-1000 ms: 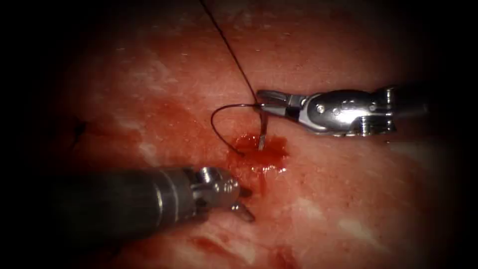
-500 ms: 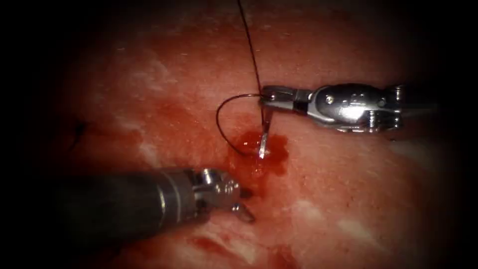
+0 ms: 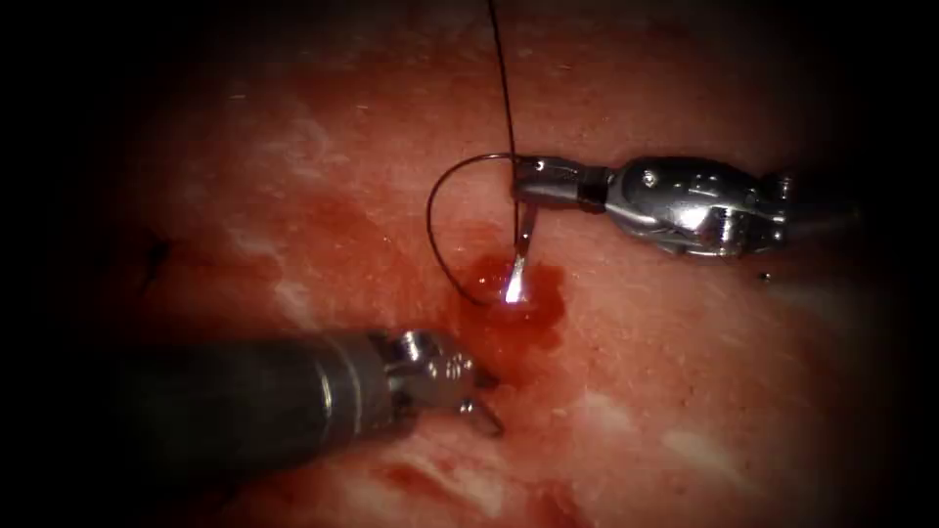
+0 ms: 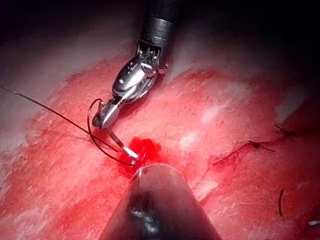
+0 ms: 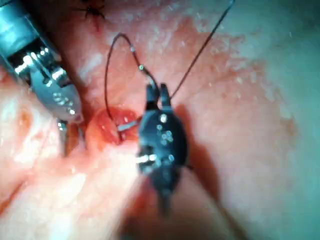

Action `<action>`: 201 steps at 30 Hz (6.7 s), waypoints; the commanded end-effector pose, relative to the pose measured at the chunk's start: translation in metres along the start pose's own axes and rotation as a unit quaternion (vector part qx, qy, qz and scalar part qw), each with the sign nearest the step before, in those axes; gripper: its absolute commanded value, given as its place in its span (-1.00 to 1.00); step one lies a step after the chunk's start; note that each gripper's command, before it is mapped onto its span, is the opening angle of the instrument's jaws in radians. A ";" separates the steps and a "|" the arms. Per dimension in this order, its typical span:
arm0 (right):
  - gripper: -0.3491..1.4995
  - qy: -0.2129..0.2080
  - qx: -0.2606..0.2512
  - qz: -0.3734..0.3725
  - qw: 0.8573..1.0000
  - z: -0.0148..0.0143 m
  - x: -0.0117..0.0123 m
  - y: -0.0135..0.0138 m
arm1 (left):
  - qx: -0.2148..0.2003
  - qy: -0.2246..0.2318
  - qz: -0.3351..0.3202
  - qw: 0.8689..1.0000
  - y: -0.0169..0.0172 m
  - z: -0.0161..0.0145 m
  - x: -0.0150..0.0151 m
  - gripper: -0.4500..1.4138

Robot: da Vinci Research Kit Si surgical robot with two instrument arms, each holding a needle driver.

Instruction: Wound Closure

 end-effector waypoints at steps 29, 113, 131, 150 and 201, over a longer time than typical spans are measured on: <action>-1.00 -0.027 0.083 0.268 0.959 0.0023 -0.0019 0.0000 | -0.004 -0.001 0.001 1.000 -0.0005 0.0007 -0.0005 -0.35; 0.46 -0.049 0.115 0.407 0.905 -0.0017 -0.0032 0.0004 | 0.076 0.156 0.128 0.977 0.0028 -0.0064 -0.0002 -0.21; 0.36 -0.039 0.080 0.168 0.982 -0.0022 -0.0040 0.0018 | 0.097 0.244 0.172 0.950 0.0022 -0.0041 0.0033 -0.14; -0.34 -0.039 0.095 0.163 0.981 -0.0020 -0.0049 0.0013 | -0.194 0.286 -0.079 0.935 0.0043 -0.0070 0.0050 -1.00; -0.34 -0.043 0.102 0.058 0.992 0.0010 -0.0052 -0.0070 | 0.115 0.363 0.268 0.885 0.0065 -0.0278 0.0082 -1.00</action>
